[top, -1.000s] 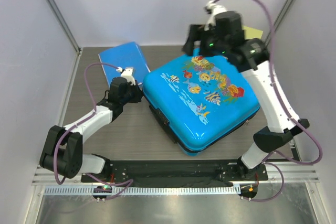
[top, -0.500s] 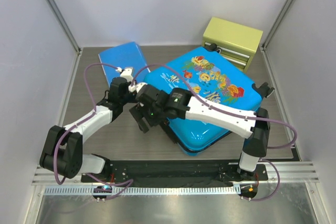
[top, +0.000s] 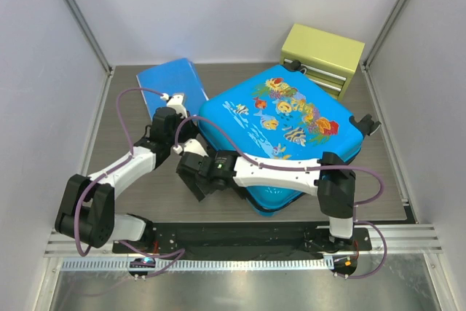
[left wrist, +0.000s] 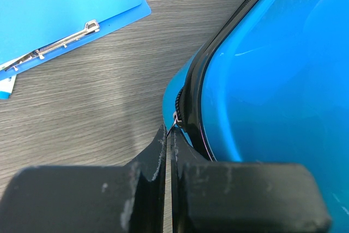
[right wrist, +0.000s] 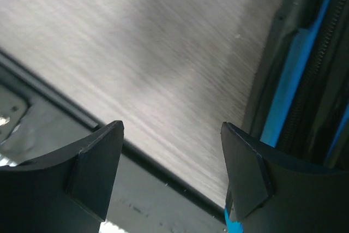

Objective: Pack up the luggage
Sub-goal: Zip the luggage at the center of the board.

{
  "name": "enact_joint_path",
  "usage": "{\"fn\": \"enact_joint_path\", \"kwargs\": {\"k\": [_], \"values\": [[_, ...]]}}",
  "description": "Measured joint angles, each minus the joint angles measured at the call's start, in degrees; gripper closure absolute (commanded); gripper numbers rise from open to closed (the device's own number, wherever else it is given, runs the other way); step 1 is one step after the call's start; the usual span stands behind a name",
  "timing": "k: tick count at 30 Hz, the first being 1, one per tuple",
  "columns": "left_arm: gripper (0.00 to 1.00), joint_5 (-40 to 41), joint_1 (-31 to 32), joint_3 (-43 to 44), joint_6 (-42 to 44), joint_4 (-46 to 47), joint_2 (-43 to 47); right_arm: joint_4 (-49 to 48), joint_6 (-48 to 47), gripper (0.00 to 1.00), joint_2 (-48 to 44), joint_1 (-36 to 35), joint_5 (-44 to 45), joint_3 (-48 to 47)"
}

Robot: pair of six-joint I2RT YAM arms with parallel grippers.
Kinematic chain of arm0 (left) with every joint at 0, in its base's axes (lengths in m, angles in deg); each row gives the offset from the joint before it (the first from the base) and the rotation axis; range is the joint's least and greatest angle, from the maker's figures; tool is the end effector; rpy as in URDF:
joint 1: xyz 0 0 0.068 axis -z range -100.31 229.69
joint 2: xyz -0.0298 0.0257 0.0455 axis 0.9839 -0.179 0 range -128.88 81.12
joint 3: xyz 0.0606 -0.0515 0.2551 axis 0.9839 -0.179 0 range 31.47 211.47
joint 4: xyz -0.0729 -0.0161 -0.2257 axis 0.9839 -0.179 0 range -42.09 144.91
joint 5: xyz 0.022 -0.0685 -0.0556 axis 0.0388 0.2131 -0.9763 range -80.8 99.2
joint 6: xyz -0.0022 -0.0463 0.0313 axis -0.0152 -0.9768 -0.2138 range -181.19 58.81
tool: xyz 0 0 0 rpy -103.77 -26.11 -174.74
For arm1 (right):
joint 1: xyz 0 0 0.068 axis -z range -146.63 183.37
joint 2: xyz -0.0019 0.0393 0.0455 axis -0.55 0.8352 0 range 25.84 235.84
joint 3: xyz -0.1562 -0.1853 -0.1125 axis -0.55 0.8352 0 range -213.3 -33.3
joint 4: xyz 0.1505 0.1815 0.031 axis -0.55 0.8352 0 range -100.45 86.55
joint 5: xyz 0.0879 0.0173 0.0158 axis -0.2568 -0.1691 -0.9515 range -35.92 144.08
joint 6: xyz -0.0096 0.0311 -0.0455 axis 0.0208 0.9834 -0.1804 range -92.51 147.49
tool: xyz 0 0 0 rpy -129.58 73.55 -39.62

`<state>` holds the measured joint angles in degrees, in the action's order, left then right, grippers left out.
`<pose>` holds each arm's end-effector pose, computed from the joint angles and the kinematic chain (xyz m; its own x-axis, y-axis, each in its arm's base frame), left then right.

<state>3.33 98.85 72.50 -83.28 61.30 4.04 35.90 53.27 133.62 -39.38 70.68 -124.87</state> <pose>0.2563 -0.0932 0.2290 -0.5874 -0.1918 -0.7862 0.2046 0.9047 -0.3737 0.1226 0.3574 0.2571 -0.6182 -0.5848 -0.5252 -0.6744 0.7378 -0.0278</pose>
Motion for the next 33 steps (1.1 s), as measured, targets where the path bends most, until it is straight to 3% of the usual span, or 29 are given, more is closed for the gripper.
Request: {"fn": "enact_joint_path", "kwargs": {"k": [12,25,27,28,30,31,33], "values": [[1.0,0.0,0.0,0.0,-0.2,0.1,0.0,0.2,4.6,0.22,0.6,-4.9,21.9,2.6],[1.0,-0.2,-0.1,-0.4,-1.1,0.6,0.0,-0.3,5.9,0.23,7.0,-5.2,27.1,4.0],[1.0,-0.3,-0.1,-0.5,-1.4,0.7,0.1,-1.5,5.9,0.31,6.8,-4.9,26.8,4.8],[1.0,-0.4,-0.2,-0.6,-1.4,0.8,0.2,-1.9,5.9,0.47,6.5,-4.7,26.5,5.2],[1.0,-0.4,-0.2,-0.9,-1.5,0.9,0.5,-2.6,5.9,0.64,5.7,-3.9,26.1,6.2],[1.0,-0.4,-0.2,-1.0,-1.5,1.1,0.5,-2.6,5.9,0.81,5.1,-3.2,26.1,6.9],[1.0,-0.4,-0.2,-1.2,-1.5,1.2,0.6,-2.6,6.0,0.93,3.8,-1.9,25.4,8.1]]}}
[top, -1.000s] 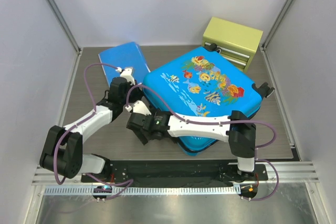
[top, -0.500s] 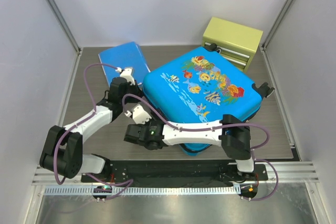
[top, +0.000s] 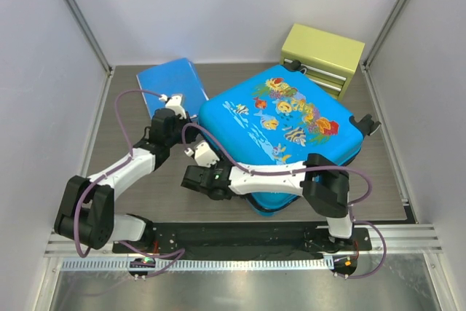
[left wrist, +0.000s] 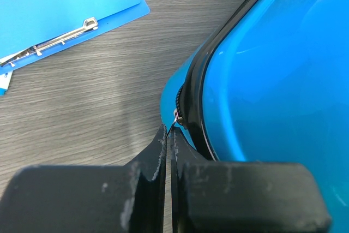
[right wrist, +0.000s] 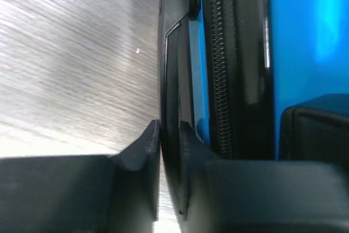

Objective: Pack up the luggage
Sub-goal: Zip the luggage at the center of the board.

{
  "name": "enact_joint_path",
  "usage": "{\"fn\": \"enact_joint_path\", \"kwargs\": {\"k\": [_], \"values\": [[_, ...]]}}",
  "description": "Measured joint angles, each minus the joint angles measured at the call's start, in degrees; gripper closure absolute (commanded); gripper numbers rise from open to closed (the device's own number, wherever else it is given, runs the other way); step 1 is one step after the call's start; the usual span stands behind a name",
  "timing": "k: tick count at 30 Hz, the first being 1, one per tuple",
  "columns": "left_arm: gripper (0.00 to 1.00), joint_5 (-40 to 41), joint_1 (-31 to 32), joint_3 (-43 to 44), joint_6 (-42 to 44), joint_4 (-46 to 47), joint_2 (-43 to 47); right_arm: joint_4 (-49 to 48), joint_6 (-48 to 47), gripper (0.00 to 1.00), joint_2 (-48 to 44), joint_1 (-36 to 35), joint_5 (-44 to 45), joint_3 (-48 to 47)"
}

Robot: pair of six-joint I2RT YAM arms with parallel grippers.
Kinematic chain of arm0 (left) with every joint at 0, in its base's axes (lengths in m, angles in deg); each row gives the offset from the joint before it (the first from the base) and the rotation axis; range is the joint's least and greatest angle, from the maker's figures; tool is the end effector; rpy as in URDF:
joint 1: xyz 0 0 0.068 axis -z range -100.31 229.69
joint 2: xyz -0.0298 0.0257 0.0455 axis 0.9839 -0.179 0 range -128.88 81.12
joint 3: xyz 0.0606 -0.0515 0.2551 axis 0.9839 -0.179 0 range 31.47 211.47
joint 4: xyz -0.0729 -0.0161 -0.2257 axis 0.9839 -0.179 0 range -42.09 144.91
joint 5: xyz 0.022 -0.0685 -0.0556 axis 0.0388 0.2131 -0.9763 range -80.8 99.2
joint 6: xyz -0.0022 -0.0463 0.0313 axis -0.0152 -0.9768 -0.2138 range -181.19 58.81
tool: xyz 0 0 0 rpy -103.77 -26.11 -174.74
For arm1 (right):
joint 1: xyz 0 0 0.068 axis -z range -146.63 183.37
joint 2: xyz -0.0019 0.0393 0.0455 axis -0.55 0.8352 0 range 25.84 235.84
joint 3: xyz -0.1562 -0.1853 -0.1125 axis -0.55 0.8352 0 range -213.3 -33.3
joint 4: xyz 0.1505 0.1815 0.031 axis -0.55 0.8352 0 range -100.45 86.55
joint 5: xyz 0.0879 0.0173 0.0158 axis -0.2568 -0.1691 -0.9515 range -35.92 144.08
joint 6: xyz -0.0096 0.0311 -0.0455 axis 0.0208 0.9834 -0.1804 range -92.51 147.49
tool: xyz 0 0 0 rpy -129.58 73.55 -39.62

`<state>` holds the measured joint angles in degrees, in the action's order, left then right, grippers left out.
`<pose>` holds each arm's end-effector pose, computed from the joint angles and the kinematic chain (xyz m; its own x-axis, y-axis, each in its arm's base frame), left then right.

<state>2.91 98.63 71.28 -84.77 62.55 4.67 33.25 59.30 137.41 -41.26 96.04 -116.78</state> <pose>0.2537 -0.0915 0.2273 -0.5855 -0.2194 -0.7804 0.1954 0.8961 -0.3985 0.1228 0.3490 0.2055 -0.5628 -0.5682 -0.6003 -0.4295 0.8216 -0.3749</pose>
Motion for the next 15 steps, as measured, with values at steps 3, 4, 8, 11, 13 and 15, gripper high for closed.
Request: {"fn": "enact_joint_path", "kwargs": {"k": [3,4,8,11,13,15], "values": [[1.0,0.0,0.0,-0.3,0.0,0.4,0.1,-1.8,-0.5,0.99,-1.8,0.7,-2.3,2.2],[1.0,0.0,0.0,-0.4,0.0,0.6,0.2,-2.8,-0.9,0.99,-2.3,0.8,-2.6,3.1],[1.0,-1.1,-0.1,-1.1,0.0,1.0,0.4,-5.7,-1.1,0.99,-5.4,0.8,-4.3,7.3],[1.0,-2.8,0.0,-1.6,0.0,0.9,0.7,-7.7,-0.8,0.99,-9.7,0.8,-6.4,12.4],[1.0,-1.0,-0.7,-1.8,0.1,0.8,0.7,-7.4,-0.3,0.99,-13.1,0.7,-7.8,16.0],[1.0,0.5,-1.8,-1.9,0.1,0.6,0.7,-5.7,0.4,0.99,-17.2,0.3,-9.3,19.7]]}}
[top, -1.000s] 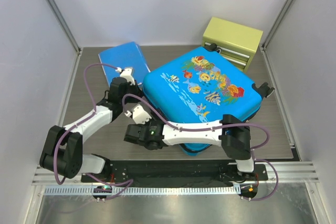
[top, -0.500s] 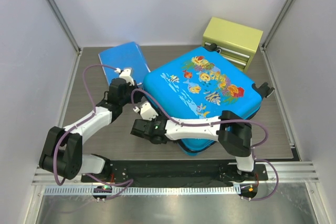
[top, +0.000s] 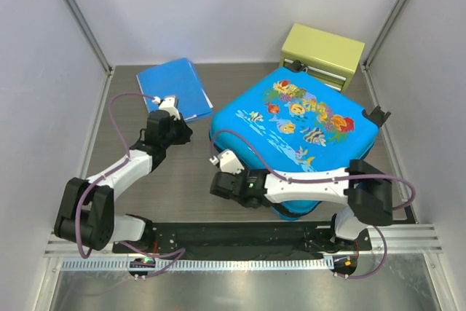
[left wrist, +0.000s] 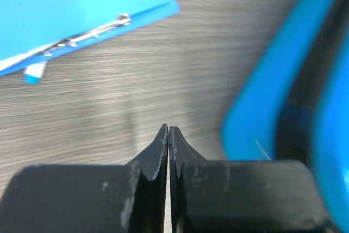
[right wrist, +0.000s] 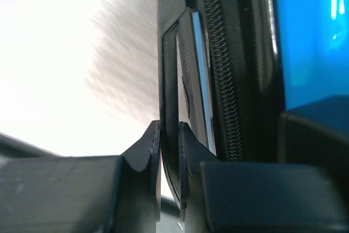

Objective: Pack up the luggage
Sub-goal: Zip the luggage at the center of the board.

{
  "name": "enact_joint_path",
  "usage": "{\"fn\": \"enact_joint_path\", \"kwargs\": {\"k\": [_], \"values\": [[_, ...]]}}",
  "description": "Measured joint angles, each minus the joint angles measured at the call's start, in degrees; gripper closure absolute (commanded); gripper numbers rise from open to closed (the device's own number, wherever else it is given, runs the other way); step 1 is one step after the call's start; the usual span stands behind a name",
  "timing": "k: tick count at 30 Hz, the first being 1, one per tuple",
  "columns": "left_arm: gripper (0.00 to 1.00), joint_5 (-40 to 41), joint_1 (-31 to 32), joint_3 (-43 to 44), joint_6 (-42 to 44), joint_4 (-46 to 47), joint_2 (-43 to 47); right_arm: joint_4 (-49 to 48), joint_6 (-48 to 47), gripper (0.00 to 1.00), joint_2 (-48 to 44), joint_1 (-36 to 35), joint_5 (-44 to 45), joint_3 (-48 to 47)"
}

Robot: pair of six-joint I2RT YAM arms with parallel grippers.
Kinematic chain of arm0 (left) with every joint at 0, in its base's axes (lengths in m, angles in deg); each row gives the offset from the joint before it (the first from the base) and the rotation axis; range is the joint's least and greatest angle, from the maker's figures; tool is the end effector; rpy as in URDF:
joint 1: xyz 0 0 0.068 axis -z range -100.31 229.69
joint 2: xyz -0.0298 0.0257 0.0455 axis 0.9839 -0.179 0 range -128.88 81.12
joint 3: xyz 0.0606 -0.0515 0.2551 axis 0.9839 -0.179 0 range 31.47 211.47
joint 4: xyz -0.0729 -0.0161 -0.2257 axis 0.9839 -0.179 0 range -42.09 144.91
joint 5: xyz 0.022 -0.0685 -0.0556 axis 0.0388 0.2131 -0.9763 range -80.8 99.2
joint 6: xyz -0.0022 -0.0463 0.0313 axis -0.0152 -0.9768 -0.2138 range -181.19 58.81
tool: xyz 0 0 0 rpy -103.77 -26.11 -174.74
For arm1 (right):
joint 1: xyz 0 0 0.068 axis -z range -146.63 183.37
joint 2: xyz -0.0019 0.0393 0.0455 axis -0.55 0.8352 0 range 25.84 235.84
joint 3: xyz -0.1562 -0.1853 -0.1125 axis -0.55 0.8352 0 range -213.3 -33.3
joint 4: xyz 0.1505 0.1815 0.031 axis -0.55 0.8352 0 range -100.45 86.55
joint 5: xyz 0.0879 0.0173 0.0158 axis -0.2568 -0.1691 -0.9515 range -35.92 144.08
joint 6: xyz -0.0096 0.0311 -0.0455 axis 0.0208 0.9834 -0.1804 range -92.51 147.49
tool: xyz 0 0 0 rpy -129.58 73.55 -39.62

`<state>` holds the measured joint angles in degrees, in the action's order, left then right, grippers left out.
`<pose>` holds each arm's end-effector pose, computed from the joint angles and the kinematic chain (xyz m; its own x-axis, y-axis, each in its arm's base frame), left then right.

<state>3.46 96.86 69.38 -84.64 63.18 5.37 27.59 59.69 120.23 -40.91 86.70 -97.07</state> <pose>0.2514 -0.0817 0.2211 -0.5825 -0.2344 -0.7783 0.1582 0.9065 -0.3914 0.1009 0.2813 0.2115 -0.6174 -0.5364 -0.5755 -0.5065 0.8307 -0.2309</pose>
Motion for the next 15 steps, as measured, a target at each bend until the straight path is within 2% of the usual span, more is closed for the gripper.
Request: {"fn": "enact_joint_path", "kwargs": {"k": [6,12,15], "values": [[1.0,1.2,-0.3,-0.7,0.1,0.0,0.1,4.1,0.5,0.99,-6.5,-0.2,-2.5,5.5],[1.0,1.4,3.3,-1.3,-0.4,-0.4,1.0,4.7,0.5,0.99,-9.4,-0.2,-3.7,7.7],[0.93,-0.1,6.2,-4.5,-1.8,-0.5,5.7,5.7,1.0,0.99,-11.0,-0.2,-4.5,8.7]]}}
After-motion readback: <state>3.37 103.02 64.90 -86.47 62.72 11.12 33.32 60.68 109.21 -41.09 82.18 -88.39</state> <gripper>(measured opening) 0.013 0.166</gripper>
